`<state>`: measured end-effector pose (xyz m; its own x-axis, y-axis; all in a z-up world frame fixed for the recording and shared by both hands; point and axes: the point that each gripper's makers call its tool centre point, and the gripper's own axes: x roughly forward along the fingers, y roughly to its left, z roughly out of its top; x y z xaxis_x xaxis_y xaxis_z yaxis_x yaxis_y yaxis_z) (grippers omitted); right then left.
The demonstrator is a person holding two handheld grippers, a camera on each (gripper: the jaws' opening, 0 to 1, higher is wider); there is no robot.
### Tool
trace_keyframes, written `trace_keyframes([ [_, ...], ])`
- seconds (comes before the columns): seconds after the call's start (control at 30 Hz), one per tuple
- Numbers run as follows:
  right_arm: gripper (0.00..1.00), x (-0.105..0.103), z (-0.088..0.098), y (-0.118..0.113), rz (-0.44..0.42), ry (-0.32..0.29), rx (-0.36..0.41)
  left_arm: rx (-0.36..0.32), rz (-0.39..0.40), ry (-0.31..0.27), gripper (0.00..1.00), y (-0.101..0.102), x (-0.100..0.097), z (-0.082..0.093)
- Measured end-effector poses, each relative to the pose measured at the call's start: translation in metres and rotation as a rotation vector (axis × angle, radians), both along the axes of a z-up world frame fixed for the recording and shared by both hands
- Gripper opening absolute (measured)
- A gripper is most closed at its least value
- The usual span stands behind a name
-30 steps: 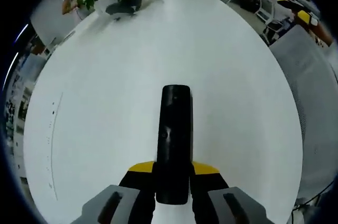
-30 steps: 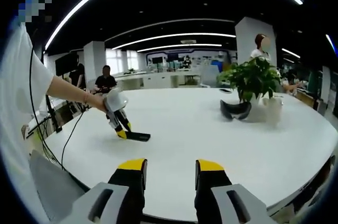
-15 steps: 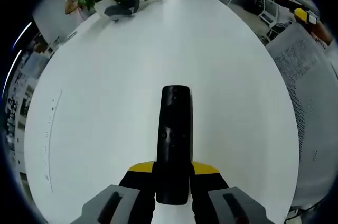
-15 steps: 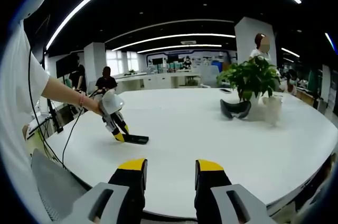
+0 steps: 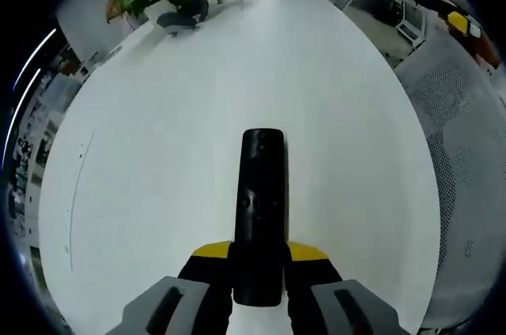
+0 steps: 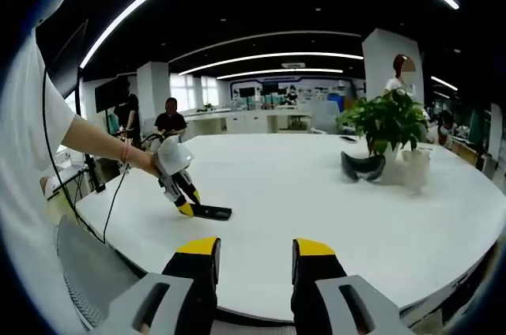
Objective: Press the specified remote control buttons in sequence, fully releasing each button before pressing the next.
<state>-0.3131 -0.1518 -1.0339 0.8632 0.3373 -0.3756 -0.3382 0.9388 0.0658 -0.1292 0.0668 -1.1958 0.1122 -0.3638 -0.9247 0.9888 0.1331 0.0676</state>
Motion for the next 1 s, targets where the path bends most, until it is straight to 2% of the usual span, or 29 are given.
trace_keyframes([
  [0.43, 0.34, 0.009, -0.015, 0.044, 0.222, 0.065, -0.079, -0.012, 0.051, 0.000, 0.23, 0.001, -0.051, 0.001],
  [0.7, 0.32, 0.021, -0.028, 0.065, 0.387, 0.099, -0.157, -0.053, 0.099, 0.013, 0.23, 0.000, -0.087, 0.000],
  [0.87, 0.31, 0.027, -0.036, 0.081, 0.490, 0.123, -0.175, -0.080, 0.117, 0.015, 0.23, 0.000, -0.112, 0.001],
  [1.0, 0.29, 0.025, -0.046, 0.095, 0.575, 0.156, -0.176, -0.081, 0.137, 0.011, 0.23, 0.000, -0.123, 0.001],
])
